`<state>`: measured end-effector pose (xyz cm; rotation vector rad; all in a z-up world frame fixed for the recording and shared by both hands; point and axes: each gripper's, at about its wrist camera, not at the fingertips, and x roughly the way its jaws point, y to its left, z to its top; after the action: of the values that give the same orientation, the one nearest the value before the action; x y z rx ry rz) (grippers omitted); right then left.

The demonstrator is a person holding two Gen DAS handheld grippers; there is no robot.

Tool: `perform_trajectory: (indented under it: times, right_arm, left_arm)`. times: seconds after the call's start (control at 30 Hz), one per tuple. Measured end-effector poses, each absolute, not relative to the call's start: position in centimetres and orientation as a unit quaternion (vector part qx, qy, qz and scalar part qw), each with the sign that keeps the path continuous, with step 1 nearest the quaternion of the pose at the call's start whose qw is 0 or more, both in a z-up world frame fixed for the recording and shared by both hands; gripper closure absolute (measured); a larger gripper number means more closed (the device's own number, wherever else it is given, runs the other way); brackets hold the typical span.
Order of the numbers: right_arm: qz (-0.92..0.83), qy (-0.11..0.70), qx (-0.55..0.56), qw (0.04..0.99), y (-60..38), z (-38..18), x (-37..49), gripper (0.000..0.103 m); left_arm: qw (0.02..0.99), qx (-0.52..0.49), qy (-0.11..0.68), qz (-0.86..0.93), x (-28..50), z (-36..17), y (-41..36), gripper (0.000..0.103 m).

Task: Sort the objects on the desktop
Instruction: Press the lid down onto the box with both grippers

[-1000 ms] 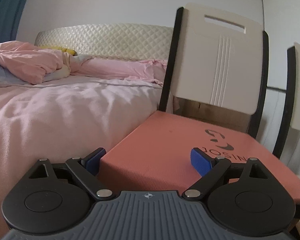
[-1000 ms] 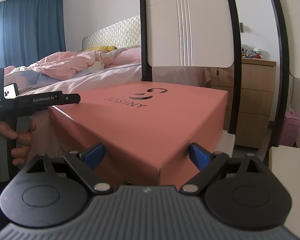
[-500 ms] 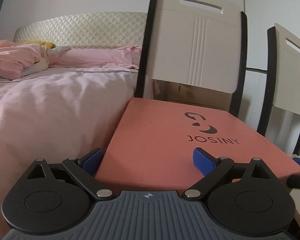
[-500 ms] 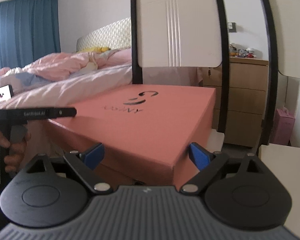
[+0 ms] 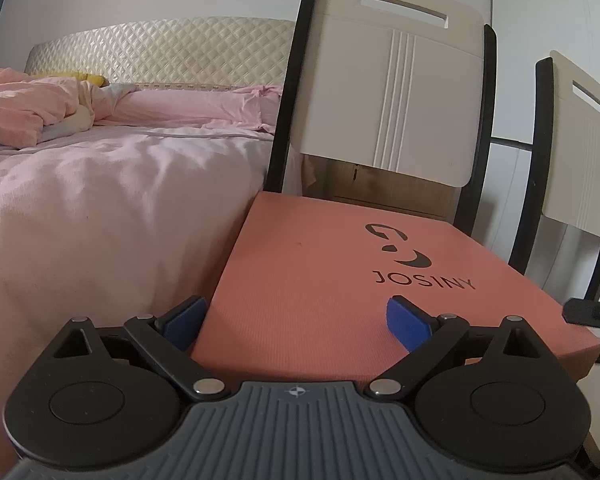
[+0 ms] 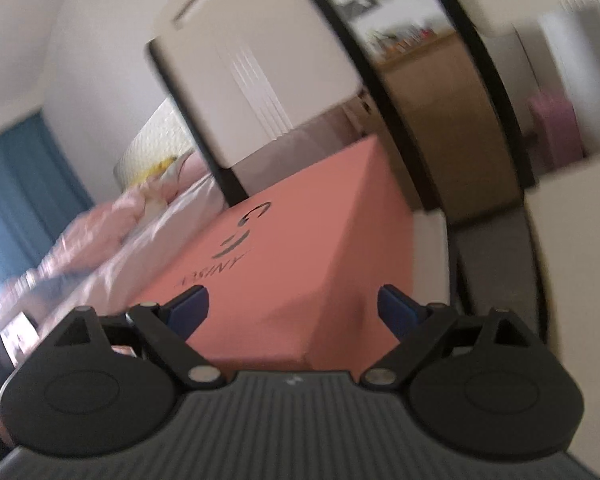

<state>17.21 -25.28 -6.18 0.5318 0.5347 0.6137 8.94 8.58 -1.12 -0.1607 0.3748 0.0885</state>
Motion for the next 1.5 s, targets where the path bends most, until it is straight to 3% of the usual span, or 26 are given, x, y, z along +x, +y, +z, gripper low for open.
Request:
perform_trajectory:
  times: [0.17, 0.27, 0.47, 1.5]
  right_arm:
    - [0.284, 0.289, 0.317, 0.857, -25.7, -7.5, 18.4, 0.023]
    - [0.285, 0.291, 0.320, 0.855, -25.9, -7.4, 18.4, 0.027]
    - [0.292, 0.280, 0.292, 0.867, -26.4, -6.4, 17.3, 0.043]
    - [0.279, 0.274, 0.186, 0.901, -25.5, -4.0, 13.7, 0.048]
  left_arm:
    - [0.978, -0.081, 0.187, 0.041, 8.9, -1.1, 8.7, 0.006]
    - [0.978, -0.081, 0.188, 0.037, 9.0, -1.1, 8.8, 0.005]
    - [0.979, -0.077, 0.188, 0.033, 9.0, -1.1, 8.8, 0.005]
    - [0.980, -0.042, 0.193, 0.017, 11.6, -1.1, 8.5, 0.000]
